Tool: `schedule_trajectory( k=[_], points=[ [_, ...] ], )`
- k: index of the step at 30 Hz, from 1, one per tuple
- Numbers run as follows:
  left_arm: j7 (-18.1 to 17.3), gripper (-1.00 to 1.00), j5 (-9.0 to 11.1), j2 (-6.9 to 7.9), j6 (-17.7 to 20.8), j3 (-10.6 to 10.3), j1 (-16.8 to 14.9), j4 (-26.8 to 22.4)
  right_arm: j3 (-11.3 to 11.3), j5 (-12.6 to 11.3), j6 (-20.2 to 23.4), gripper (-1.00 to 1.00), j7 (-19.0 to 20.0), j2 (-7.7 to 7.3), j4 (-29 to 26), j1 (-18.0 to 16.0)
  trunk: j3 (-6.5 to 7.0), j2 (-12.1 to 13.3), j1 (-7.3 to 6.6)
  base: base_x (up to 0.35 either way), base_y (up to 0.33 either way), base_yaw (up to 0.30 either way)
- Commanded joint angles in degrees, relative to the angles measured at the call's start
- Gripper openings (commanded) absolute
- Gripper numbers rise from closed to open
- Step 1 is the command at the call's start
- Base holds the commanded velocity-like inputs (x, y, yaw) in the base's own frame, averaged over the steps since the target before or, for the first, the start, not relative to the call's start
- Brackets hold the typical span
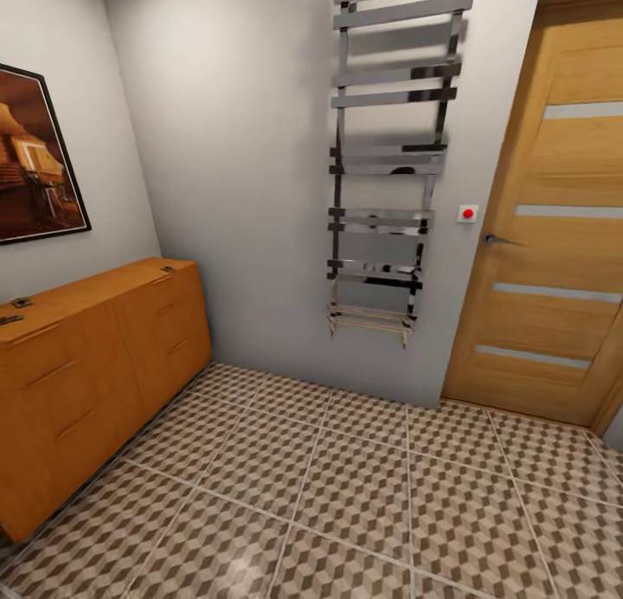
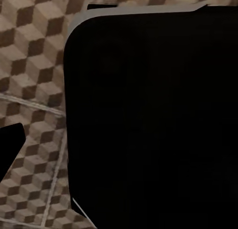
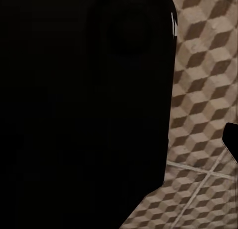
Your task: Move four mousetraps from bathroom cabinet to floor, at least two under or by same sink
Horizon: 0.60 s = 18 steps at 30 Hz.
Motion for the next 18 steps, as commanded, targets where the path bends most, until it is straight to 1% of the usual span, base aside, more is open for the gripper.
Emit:
schedule_trajectory(
  k=[1,10,18],
  points=[
    [0.0,1.0,0.1,-0.02,-0.2,0.1,0.0,0.0,0.0,0.0,-0.1,1.0,0.0,0.0,0.0,0.0,-0.04,0.0,0.0,0.0,0.0,0.279],
    [0.0,1.0,0.1,-0.17,-0.4,0.0,0.0,-0.1,0.0,0.0,-0.1,1.0,0.0,0.0,0.0,0.0,-0.04,0.0,0.0,0.0,0.0,0.279],
    [0.0,1.0,0.6,-0.86,-0.5,0.0,0.0,-0.1,0.0,0.0,-0.1,1.0,0.0,0.0,0.0,0.0,-0.04,0.0,0.0,0.0,0.0,0.279]
  ],
)
